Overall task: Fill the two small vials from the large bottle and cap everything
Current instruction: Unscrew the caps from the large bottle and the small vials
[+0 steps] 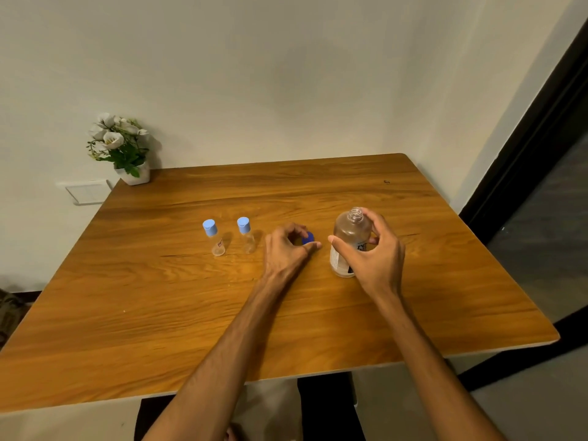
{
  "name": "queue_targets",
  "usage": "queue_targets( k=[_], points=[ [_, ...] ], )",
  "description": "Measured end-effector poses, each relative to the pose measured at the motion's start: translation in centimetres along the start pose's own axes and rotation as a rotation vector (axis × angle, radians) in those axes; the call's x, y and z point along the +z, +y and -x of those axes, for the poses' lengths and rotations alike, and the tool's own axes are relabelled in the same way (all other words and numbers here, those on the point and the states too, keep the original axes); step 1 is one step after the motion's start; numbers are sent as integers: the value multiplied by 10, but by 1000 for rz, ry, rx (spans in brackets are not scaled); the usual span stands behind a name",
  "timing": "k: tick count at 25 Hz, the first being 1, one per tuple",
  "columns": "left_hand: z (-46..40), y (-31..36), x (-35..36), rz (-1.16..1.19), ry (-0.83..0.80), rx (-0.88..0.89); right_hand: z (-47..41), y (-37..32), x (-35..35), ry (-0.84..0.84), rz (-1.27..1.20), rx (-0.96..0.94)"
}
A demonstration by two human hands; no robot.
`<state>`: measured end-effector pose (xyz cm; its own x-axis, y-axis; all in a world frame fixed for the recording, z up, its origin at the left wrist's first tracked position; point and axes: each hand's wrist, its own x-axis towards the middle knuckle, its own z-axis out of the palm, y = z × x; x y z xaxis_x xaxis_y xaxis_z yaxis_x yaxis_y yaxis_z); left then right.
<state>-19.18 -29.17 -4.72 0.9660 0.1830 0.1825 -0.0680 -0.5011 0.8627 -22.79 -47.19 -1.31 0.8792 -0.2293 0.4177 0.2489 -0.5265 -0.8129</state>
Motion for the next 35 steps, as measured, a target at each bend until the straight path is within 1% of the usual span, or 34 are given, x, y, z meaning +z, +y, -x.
queue_targets(
  k=[2,3,5,6,8,9,10,11,13,14,16,18,20,22,24,25,26,28,29,31,33,34,35],
  points=[
    [9,6,-5,0,18,42,3,1,-2,-37,8,24],
    [15,10,-10,-7,46,92,6,1,-4,-44,14,49],
    [26,16,-25,-59,167,259,22,-3,-8,19,26,62],
    [29,20,-37,-99,244,336,33,-6,-9,96,35,29],
    [29,24,-62,-245,376,430,58,-12,-4,271,59,-100],
    [27,24,-75,-357,418,453,69,-17,0,314,53,-174],
    [23,23,-86,-479,434,452,78,-24,8,306,20,-226],
    [19,21,-96,-595,417,426,85,-30,18,261,-26,-250],
    [11,15,-110,-767,315,324,87,-47,41,104,-110,-223],
    [8,12,-115,-825,253,285,83,-55,56,2,-124,-169],
    [5,6,-118,-890,165,287,71,-61,86,-191,-74,-53],
    [5,3,-120,-858,119,341,57,-62,112,-315,-30,15],
    [8,4,-125,-693,98,368,48,-60,127,-366,-42,30],
    [13,3,-128,-469,58,364,44,-56,129,-389,-118,19],
    [18,2,-130,-317,12,350,47,-47,124,-448,-268,54],
    [20,2,-129,-273,-17,336,49,-43,119,-474,-314,73],
    [23,3,-127,-247,-47,323,52,-41,112,-482,-301,82],
    [29,3,-119,-256,-69,328,58,-35,101,-440,-201,66],
    [33,4,-114,-261,-45,324,61,-33,95,-400,-164,47],
    [40,6,-104,-225,62,280,67,-33,87,-318,-114,-3],
    [45,10,-92,-158,176,230,73,-35,82,-288,-98,-68],
    [47,13,-87,-113,198,206,75,-37,81,-293,-89,-104],
    [49,17,-82,-53,180,193,77,-38,81,-300,-78,-128]
  ],
)
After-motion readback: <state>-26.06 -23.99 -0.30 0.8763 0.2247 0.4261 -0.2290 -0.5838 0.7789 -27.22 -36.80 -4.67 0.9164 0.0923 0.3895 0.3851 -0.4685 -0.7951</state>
